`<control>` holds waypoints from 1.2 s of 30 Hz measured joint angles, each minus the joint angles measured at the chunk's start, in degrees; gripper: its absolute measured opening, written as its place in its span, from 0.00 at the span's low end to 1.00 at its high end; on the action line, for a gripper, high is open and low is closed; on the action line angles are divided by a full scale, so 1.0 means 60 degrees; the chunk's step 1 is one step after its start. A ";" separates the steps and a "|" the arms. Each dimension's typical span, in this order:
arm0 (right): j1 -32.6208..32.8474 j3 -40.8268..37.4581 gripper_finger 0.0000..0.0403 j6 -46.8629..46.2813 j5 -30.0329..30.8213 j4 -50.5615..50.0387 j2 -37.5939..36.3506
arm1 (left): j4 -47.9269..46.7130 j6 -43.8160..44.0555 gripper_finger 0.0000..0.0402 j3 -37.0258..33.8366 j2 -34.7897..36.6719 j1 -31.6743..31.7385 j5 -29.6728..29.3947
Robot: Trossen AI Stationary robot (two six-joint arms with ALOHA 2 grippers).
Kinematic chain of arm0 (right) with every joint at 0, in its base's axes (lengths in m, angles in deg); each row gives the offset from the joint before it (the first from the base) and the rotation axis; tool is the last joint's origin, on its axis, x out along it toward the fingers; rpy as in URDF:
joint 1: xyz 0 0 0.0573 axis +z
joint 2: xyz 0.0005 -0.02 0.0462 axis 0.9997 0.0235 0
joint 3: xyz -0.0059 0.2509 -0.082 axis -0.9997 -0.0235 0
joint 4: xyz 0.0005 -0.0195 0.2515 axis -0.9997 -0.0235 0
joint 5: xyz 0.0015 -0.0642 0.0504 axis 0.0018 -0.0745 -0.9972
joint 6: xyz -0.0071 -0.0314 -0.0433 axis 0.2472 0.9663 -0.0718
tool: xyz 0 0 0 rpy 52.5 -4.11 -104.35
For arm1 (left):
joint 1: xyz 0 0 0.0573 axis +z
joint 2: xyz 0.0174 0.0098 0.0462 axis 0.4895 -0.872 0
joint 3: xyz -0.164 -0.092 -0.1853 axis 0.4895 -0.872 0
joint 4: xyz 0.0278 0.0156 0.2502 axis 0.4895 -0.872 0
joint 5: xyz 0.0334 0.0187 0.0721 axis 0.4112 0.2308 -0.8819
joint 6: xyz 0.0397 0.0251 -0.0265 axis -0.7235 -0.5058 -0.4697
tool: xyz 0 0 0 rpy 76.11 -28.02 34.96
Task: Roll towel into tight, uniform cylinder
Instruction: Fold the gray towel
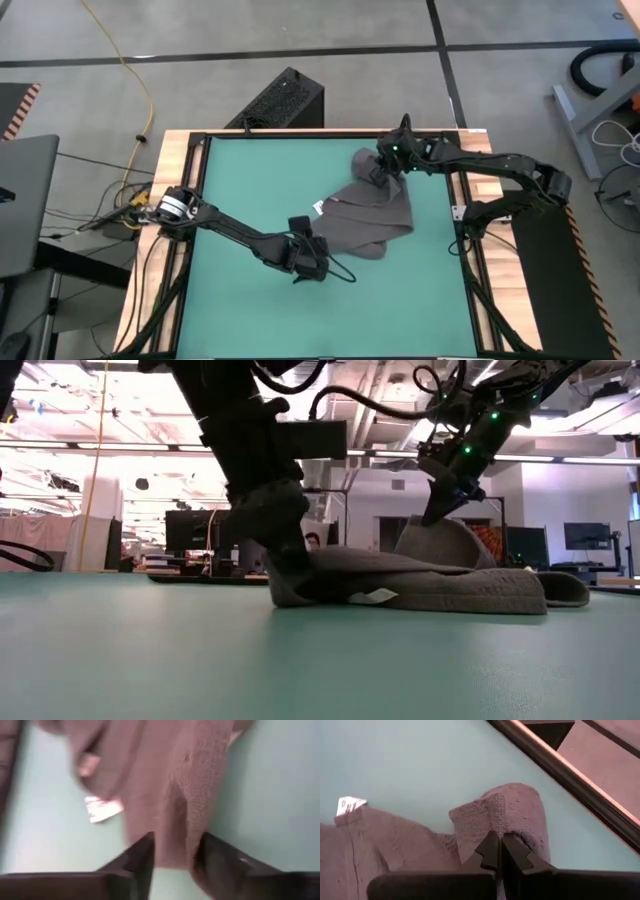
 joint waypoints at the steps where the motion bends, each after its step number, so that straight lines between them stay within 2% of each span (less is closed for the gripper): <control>1: -0.0061 0.0003 0.06 -0.0031 0.0000 0.0042 -0.0070 | -0.0168 -0.0124 0.26 0.0000 0.0018 -0.0003 -0.0255; 3: -0.0151 0.0010 0.06 -0.0032 -0.0001 0.0160 -0.0260 | -0.0376 -0.0374 0.12 0.0000 0.0062 -0.0011 -0.0547; 5: -0.0304 0.0014 0.06 -0.0032 -0.0004 0.0213 -0.0522 | -0.0879 -0.0718 0.03 0.0000 0.0232 0.0073 -0.0897; 9: -0.0636 0.0014 0.06 -0.0297 -0.0020 0.0377 -0.1347 | -0.2083 -0.1195 0.01 -0.0004 0.1303 0.0489 -0.1949; 13: -0.1021 0.0014 0.06 -0.0790 -0.0562 0.0653 -0.2459 | -0.2956 -0.1363 0.00 -0.0004 0.3365 0.0739 -0.2995; 19: -0.1175 0.0014 0.06 -0.0897 -0.0747 0.0709 -0.3954 | -0.2801 -0.2081 0.00 -0.0001 0.6872 0.0880 -0.3045; 22: -0.1172 0.0014 0.06 -0.1076 -0.0692 0.1251 -0.4503 | -0.2687 -0.2516 0.00 0.0000 0.8327 0.0998 -0.3064; 25: -0.1172 0.0014 0.06 -0.1373 -0.0231 0.1906 -0.4788 | -0.2413 -0.3039 0.00 0.0000 0.9479 0.1316 -0.3164; 27: -0.1172 0.0009 0.06 -0.1800 0.0454 0.2008 -0.4822 | -0.2258 -0.3361 0.00 0.0000 1.0042 0.1618 -0.3250; 29: -0.1172 -0.0223 0.06 -0.2198 0.1052 0.1966 -0.4817 | -0.2214 -0.3442 0.00 -0.0042 1.0455 0.1905 -0.3016; 31: -0.1147 -0.0682 0.06 -0.2480 0.0989 0.1774 -0.4766 | -0.2171 -0.3349 0.00 -0.0343 1.0834 0.2091 -0.2499; 34: -0.0933 -0.1624 0.06 -0.3192 0.0245 0.1044 -0.4784 | -0.2150 -0.2743 0.00 -0.1212 1.1220 0.2142 -0.1345; 36: -0.0631 -0.2285 0.06 -0.3715 -0.0502 0.0931 -0.4856 | -0.2148 -0.2145 0.00 -0.2025 1.1338 0.2118 0.0055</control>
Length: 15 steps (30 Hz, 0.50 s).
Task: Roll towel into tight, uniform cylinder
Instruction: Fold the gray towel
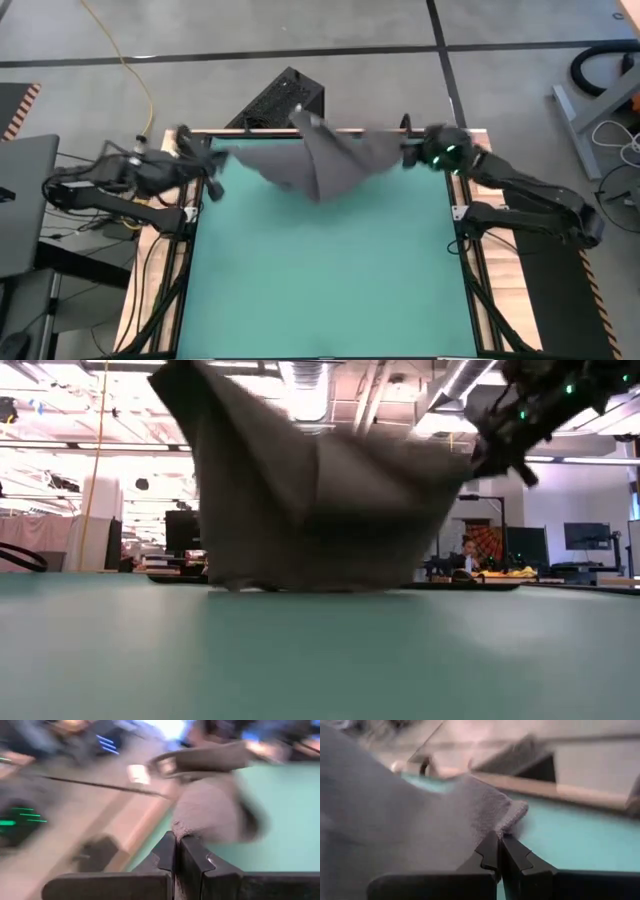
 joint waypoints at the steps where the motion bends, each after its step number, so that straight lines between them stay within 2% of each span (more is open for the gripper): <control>1: 0.0281 -0.0305 0.06 -0.0250 -0.0446 -0.0003 -0.0085 | 0.0086 0.0298 0.00 -0.0474 0.0026 -0.0024 0.0879; 4: 0.1079 -0.0881 0.06 -0.0831 -0.1303 -0.0049 -0.0343 | 0.0907 0.0953 0.00 -0.2122 -0.0020 -0.0347 0.3812; 7: 0.1930 -0.1121 0.06 -0.1275 -0.1989 -0.0450 -0.0467 | 0.2385 0.1400 0.00 -0.3663 -0.0191 -0.0853 0.5609; 10: 0.2633 -0.1120 0.08 -0.1665 -0.1996 -0.0723 -0.0480 | 0.3158 0.2000 0.00 -0.4810 -0.0411 -0.1233 0.5898; 15: 0.3008 -0.0977 0.14 -0.2124 -0.1358 -0.1570 -0.0374 | 0.3590 0.3408 0.00 -0.5873 -0.0603 -0.1285 0.5425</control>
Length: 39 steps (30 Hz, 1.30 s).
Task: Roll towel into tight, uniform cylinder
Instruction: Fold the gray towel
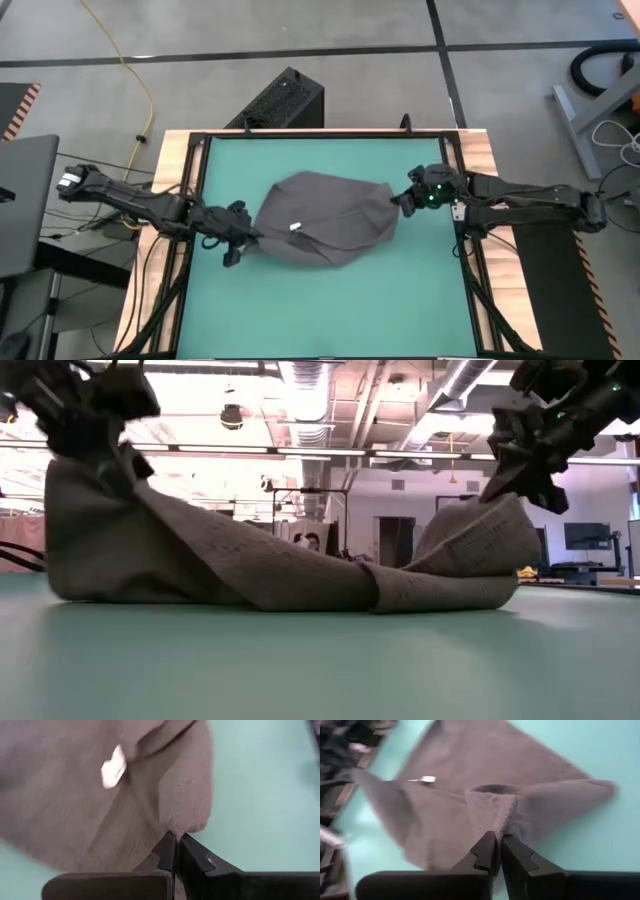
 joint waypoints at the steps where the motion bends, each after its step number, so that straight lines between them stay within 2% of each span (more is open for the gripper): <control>1: -0.0056 0.0099 0.16 0.0061 0.0157 -0.0308 0.0037 | -0.0025 0.0182 0.00 -0.0091 -0.0023 0.0009 -0.0011; 5: -0.0498 0.0576 0.23 0.0517 0.0661 -0.1645 0.0234 | 0.0022 0.0352 0.00 -0.0137 -0.0020 0.0008 0.0080; 11: -0.1155 0.1678 0.34 0.1717 0.0861 -0.2100 0.0571 | -0.0007 -0.0065 0.00 0.0152 -0.0016 0.0009 0.0207; 14: -0.1020 0.2240 0.39 0.2798 0.0764 -0.1173 0.0854 | -0.0009 -0.0214 0.00 0.0271 -0.0016 0.0009 0.0215; 16: -0.0474 0.2264 0.41 0.3483 0.0153 -0.0002 0.1346 | 0.0017 -0.0240 0.00 0.0288 -0.0012 0.0009 0.0196; 22: 0.1620 0.2246 0.44 0.5405 -0.0093 0.3165 0.4554 | 0.0028 0.0077 0.00 0.0288 -0.0020 0.0009 0.0133; 24: 0.2048 0.2297 0.44 0.5948 -0.0099 0.4194 0.5679 | 0.0012 0.0219 0.00 0.0288 -0.0017 0.0009 0.0369; 27: 0.2477 0.3099 0.45 0.6492 0.0305 0.5476 0.7276 | -0.0047 0.0466 0.00 0.0285 -0.0033 0.0005 0.0488; 34: 0.3291 0.5849 0.45 0.8018 0.1141 0.4466 1.0118 | -0.0120 0.0917 0.00 0.0274 -0.0250 -0.0012 0.0523; 39: 0.3680 0.7453 0.45 0.8504 0.2561 0.3114 1.1471 | 0.0039 0.0944 0.00 0.0277 -0.0535 -0.0042 0.0551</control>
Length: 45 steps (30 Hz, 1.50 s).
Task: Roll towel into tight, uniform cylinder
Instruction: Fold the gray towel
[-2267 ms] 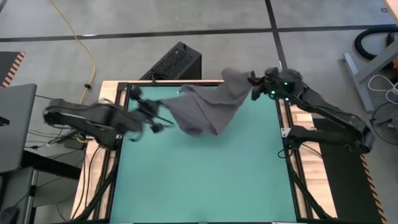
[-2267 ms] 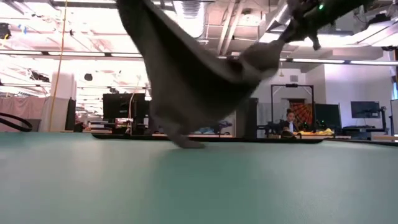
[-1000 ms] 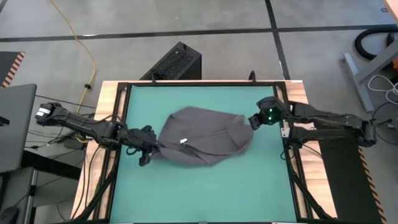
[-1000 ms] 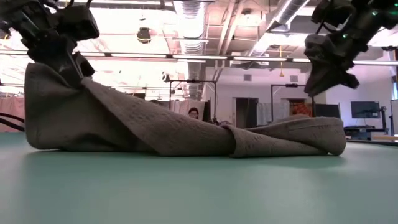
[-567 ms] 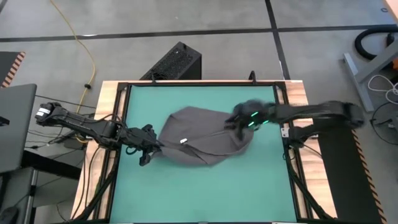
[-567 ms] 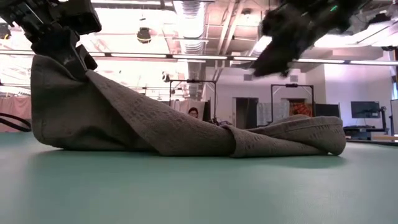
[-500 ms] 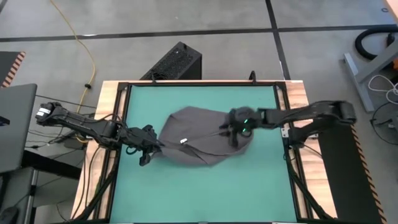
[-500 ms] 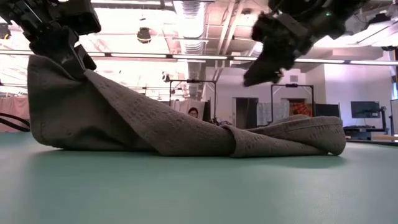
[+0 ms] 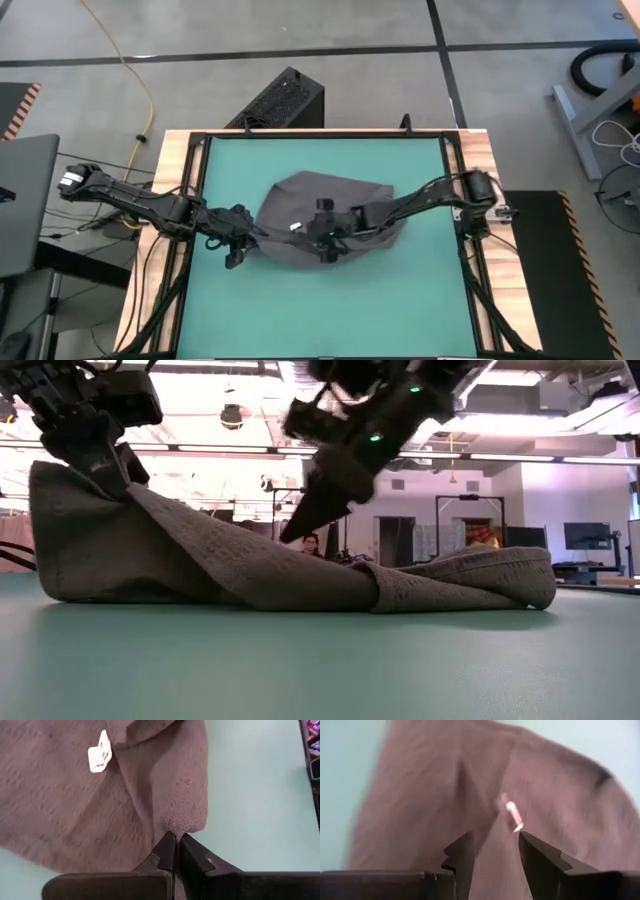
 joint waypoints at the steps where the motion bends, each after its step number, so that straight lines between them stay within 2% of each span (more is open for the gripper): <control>1: 0.0018 0.0247 0.45 0.0002 0.0051 -0.0112 0.0159 | 0.0042 -0.0019 0.00 0.0000 -0.0055 0.0000 -0.0001; 7: 0.0158 0.1149 0.45 0.0236 0.0356 -0.0321 0.1075 | 0.0021 -0.0134 0.00 -0.0001 -0.0535 0.0000 0.0150; 11: 0.0126 0.1226 0.45 0.0126 0.0402 -0.0242 0.1161 | 0.0260 -0.0251 0.00 -0.0001 -0.0815 0.0000 0.0404; 15: 0.0093 0.1179 0.45 0.0098 0.0912 -0.0516 0.1225 | 0.0404 -0.0390 0.00 -0.0004 -0.0952 0.0000 0.0513; 21: -0.0077 0.1182 0.44 -0.0082 0.0795 -0.0820 0.1449 | 0.0888 -0.0582 0.00 -0.0003 -0.0906 -0.0033 0.0480; 24: -0.0065 0.1179 0.37 -0.0047 0.1012 -0.0711 0.1669 | 0.0892 -0.0682 0.00 0.0000 -0.0909 -0.0033 0.0480; 27: -0.0044 0.1186 0.17 0.0138 0.1022 -0.0806 0.1514 | 0.0900 -0.0889 0.00 0.0000 -0.0891 -0.0037 0.0463; 28: -0.0028 0.1183 0.09 0.0144 0.1018 -0.1008 0.1327 | 0.0899 -0.0966 0.00 0.0000 -0.0864 -0.0037 0.0462; 29: -0.0014 0.1168 0.05 0.0152 0.0989 -0.1161 0.1140 | 0.0906 -0.1035 0.00 0.0000 -0.0844 -0.0029 0.0459; 34: -0.0152 0.1188 0.09 0.0027 0.0423 -0.1781 -0.0484 | 0.0815 -0.1605 0.00 0.0096 -0.0475 0.0140 0.0516; 38: -0.0391 0.1183 0.05 0.0154 0.0048 -0.3640 -0.2390 | 0.0264 -0.2154 0.00 0.0614 0.0113 0.0395 0.0250; 42: -0.0886 0.0662 0.04 0.0304 0.0053 -0.4518 -0.4726 | -0.0864 -0.3045 0.00 0.1457 0.0729 0.0693 -0.0683; 45: -0.1441 0.0048 0.05 0.0313 0.0053 -0.4569 -0.6743 | -0.1825 -0.3684 0.00 0.2130 0.1144 0.1001 -0.1836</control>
